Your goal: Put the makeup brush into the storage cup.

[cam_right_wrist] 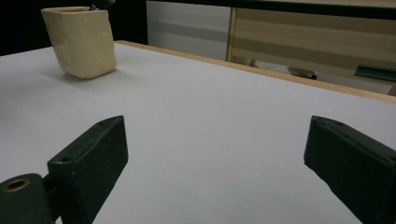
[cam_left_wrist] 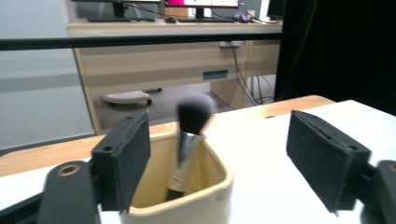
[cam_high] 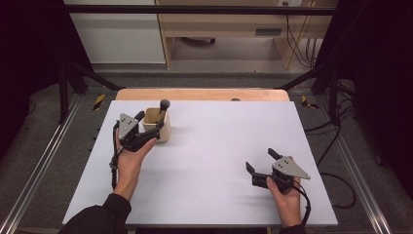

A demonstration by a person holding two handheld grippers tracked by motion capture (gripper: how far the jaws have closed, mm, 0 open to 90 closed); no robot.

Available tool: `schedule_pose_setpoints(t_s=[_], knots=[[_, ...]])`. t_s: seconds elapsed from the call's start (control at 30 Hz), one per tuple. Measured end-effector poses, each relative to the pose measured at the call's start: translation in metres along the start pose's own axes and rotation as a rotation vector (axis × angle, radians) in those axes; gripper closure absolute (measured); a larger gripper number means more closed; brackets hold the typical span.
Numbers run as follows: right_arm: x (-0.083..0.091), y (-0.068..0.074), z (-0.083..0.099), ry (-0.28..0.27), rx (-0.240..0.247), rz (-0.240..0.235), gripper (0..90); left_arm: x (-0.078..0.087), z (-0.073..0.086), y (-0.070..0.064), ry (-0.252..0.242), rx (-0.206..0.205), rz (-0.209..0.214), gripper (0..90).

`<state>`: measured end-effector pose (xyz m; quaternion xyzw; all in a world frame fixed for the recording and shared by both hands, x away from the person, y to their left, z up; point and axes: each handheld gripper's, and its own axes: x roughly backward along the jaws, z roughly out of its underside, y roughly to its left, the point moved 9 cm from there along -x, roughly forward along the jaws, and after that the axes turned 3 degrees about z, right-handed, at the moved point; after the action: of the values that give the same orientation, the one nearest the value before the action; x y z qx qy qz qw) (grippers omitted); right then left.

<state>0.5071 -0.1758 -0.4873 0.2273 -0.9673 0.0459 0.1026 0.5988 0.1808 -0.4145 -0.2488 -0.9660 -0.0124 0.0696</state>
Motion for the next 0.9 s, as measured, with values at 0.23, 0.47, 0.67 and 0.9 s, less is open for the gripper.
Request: schedule_pose_setpoints(t_s=[0.23,0.47,0.67,0.9], knots=[[0.001,0.0,-0.001,-0.006,-0.002,0.002,6.2,0.004,-0.002,-0.016,0.03,0.006,0.072,10.4],[0.001,-0.002,-0.001,-0.005,-0.006,0.008,5.5,0.011,-0.009,-0.025,0.016,0.001,0.099,5.9],[0.002,-0.001,-0.001,-0.005,-0.012,0.01,5.4,0.016,-0.014,-0.031,0.009,-0.018,0.115,4.8],[0.003,-0.003,-0.003,-0.005,-0.005,0.012,5.0,0.024,-0.016,-0.043,0.003,-0.049,0.154,2.8]])
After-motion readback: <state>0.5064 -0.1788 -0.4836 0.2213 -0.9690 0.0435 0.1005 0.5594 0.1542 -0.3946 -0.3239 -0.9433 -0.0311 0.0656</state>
